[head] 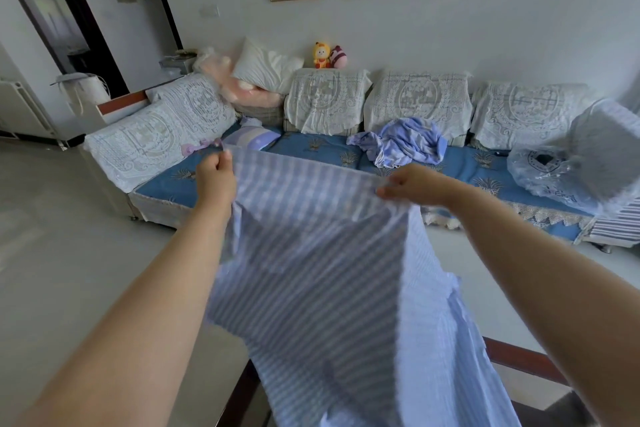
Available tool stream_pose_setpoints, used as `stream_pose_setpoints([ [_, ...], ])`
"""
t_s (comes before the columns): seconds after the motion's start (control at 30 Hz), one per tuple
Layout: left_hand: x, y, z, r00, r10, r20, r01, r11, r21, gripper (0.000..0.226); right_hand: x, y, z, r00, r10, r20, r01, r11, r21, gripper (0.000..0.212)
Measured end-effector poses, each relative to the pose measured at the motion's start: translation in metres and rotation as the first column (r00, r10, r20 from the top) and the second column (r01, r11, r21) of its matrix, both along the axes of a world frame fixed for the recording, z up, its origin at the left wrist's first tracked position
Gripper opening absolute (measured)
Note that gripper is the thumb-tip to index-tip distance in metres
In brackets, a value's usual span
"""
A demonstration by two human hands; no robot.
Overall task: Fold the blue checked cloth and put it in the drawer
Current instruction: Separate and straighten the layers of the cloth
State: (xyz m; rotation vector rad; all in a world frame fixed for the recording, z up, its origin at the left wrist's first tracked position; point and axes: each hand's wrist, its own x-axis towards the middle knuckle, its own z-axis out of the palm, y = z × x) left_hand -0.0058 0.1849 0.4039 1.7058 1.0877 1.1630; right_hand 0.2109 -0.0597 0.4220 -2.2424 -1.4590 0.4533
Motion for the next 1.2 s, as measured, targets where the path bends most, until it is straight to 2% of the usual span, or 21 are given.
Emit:
stream_pose_setpoints([
  [0.07, 0.001, 0.004, 0.002, 0.996, 0.018, 0.083, -0.011, 0.996, -0.087, 0.036, -0.001, 0.000, 0.045, 0.993, 0.015, 0.117, -0.025, 0.996, 0.085, 0.043],
  [0.17, 0.002, 0.010, 0.029, 0.981, 0.066, 0.180, -0.057, 0.997, -0.053, 0.041, -0.015, -0.003, 0.077, 0.993, 0.039, 0.108, -0.057, 0.985, 0.166, 0.043],
  [0.23, 0.002, 0.016, 0.055, 0.973, 0.071, 0.220, -0.084, 0.995, 0.054, 0.041, -0.025, -0.005, 0.057, 0.999, 0.053, 0.005, -0.053, 0.993, 0.103, 0.041],
  [0.33, 0.009, 0.011, 0.072, 0.986, 0.016, 0.164, -0.051, 0.976, 0.212, 0.033, -0.038, -0.003, -0.003, 0.981, 0.071, -0.180, -0.061, 0.996, 0.063, 0.036],
  [0.43, 0.017, 0.005, 0.063, 0.992, -0.055, 0.113, 0.020, 0.956, 0.291, 0.027, -0.045, -0.004, -0.048, 0.887, 0.082, -0.455, -0.043, 0.995, 0.094, 0.040],
  [0.5, 0.018, 0.005, 0.057, 0.991, -0.099, 0.090, 0.068, 0.953, 0.294, 0.032, -0.044, -0.005, -0.064, 0.836, 0.054, -0.547, -0.005, 0.996, 0.090, 0.041],
  [0.57, 0.015, 0.005, 0.051, 0.989, -0.120, 0.088, 0.093, 0.961, 0.261, 0.035, -0.039, -0.006, -0.077, 0.850, -0.012, -0.526, 0.046, 0.998, 0.052, 0.046],
  [0.63, 0.012, 0.005, 0.046, 0.989, -0.118, 0.092, 0.095, 0.971, 0.219, 0.035, -0.031, -0.008, -0.090, 0.875, -0.073, -0.478, 0.081, 0.997, -0.004, 0.061],
  [0.73, 0.003, 0.010, 0.038, 0.992, -0.091, 0.084, 0.075, 0.981, 0.180, 0.040, -0.026, -0.015, -0.108, 0.876, -0.094, -0.474, 0.097, 0.995, -0.018, 0.075],
  [0.83, -0.006, 0.019, 0.028, 0.998, -0.041, 0.042, 0.034, 0.989, 0.141, 0.042, -0.034, -0.017, -0.115, 0.885, -0.113, -0.451, 0.134, 0.991, 0.016, 0.056],
  [0.9, -0.012, 0.021, 0.023, 1.000, -0.008, -0.003, 0.008, 0.990, 0.137, 0.041, -0.038, -0.014, -0.118, 0.917, -0.146, -0.371, 0.174, 0.984, 0.043, 0.045],
  [0.97, -0.016, 0.025, 0.017, 0.999, 0.010, -0.033, -0.006, 0.991, 0.133, 0.039, -0.036, -0.014, -0.111, 0.951, -0.177, -0.252, 0.203, 0.976, 0.080, 0.044],
  [1.1, -0.023, 0.033, -0.005, 0.998, 0.059, -0.019, -0.057, 0.995, 0.079, 0.040, -0.016, -0.018, -0.059, 0.984, -0.175, -0.028, 0.177, 0.980, 0.093, 0.043],
  [1.2, -0.021, 0.027, -0.024, 0.994, 0.103, -0.031, -0.104, 0.994, -0.029, 0.040, -0.009, -0.022, -0.005, 0.980, -0.199, 0.030, 0.193, 0.971, 0.144, 0.038],
])
